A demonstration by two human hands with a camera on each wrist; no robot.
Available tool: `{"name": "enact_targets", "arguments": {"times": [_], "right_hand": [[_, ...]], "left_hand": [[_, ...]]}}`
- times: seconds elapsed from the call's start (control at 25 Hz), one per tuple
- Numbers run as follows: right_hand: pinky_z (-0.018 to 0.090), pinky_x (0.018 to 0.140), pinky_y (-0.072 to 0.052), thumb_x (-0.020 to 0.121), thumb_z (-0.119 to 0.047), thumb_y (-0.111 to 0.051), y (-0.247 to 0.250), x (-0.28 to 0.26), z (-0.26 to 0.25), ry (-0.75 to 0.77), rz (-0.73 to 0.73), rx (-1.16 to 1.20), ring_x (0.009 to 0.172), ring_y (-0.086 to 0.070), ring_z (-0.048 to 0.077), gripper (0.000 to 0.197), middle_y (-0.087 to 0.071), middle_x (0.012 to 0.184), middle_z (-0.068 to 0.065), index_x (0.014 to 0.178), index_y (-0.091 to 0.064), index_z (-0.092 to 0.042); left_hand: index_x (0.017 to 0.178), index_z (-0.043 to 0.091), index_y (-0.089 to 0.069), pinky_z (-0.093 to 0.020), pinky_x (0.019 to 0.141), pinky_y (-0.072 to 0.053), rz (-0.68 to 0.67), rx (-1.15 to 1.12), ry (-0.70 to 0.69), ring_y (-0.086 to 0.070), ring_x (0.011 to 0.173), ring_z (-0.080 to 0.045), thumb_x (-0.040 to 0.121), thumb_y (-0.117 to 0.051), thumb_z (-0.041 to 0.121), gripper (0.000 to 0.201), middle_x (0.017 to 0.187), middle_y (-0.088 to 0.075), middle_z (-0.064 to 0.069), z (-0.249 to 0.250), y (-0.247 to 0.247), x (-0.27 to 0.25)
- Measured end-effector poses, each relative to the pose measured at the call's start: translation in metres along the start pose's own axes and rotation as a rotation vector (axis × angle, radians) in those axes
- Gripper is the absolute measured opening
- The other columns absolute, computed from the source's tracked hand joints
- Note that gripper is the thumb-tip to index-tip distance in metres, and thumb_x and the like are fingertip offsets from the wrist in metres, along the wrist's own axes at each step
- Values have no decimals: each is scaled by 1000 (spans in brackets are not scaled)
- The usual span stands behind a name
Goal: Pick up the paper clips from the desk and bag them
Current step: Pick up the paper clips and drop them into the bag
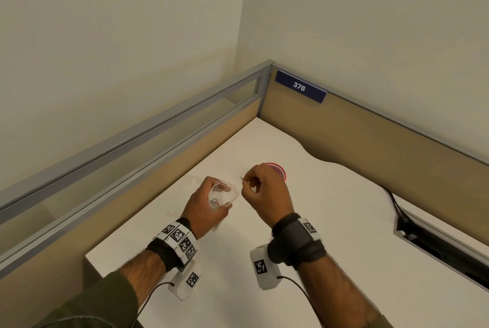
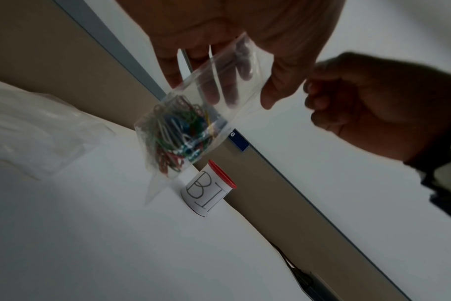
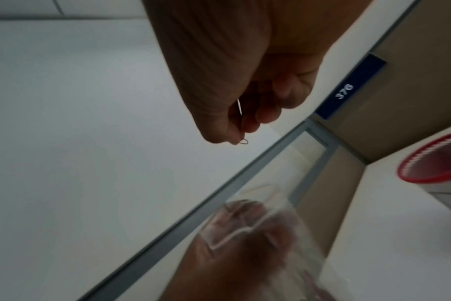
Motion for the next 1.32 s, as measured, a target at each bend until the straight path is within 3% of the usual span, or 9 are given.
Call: {"name": "enact_targets", "arguments": {"times": [0.16,0.28,0.36,0.52,0.64,0.88,1.16,1.32], "right_hand": [[19,68,-48,90,-31,-59,-11,2,-23,88,-118,-72,76,-55,9,13,-59,89,-6,97,-65,-22],[17,71,-48,91,-26,-58,3,-3,7,44,-21,-77,78,-55,6,11,-61,89,-9,97,-66,-23],[19,70,-46,90,-25,-58,1,-11,43,-13,-34,-129,78,-55,6,11,-60,88,-10,98,-66,-24],[26,79,-44,90,-21,-54,-79,-68,119,-106,-484,-354,97,-55,18,23,-53,99,-6,110,-63,-27],[35,86,-47,92,-21,-50,-113,-103,143,-61,-654,-462,108,-53,24,26,-57,113,2,115,-60,-25],[39,75,-46,91,-14,-45,-128,-93,146,-29,-659,-597,98,-55,33,18,-57,106,13,98,-59,-7],[32,71,-46,91,-23,-47,-102,-101,184,-222,-453,-480,99,-49,23,16,-51,107,4,92,-59,-13],[28,77,-43,91,-24,-52,-93,-98,192,-264,-435,-447,100,-50,21,12,-54,108,3,93,-60,-15]], "left_hand": [[109,33,-48,-22,86,-54,-4,-5,-23,-62,107,-11,80,-77,12,46,109,-61,16,9,-5,2],[110,29,-52,-23,92,-54,-12,-24,-24,-61,112,-10,79,-78,13,44,113,-64,10,10,-6,3],[111,27,-52,-26,95,-53,-11,-20,-28,-60,115,-10,78,-77,14,43,116,-64,10,9,-4,5],[110,26,-53,-25,95,-52,9,-25,-24,-60,116,-7,78,-77,12,42,115,-65,12,-1,1,0],[110,26,-53,-24,95,-52,-4,-31,-22,-60,116,-7,78,-76,11,43,116,-65,11,0,-2,-1],[111,26,-53,-23,94,-51,-4,-24,-4,-60,116,-8,78,-76,11,43,116,-65,11,-2,-1,2],[111,22,-53,-10,90,-46,14,-29,-10,-59,116,-6,79,-76,11,41,116,-65,10,1,0,4],[112,24,-53,-20,94,-50,-5,-38,-3,-59,117,-8,78,-75,14,42,118,-65,9,0,-5,2]]}}
Point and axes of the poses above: each hand's wrist, its own x-axis towards the middle knuckle, its own y-axis out of the back of the hand, z = x × y, the point moved 9 cm from there along x, towards the middle knuckle
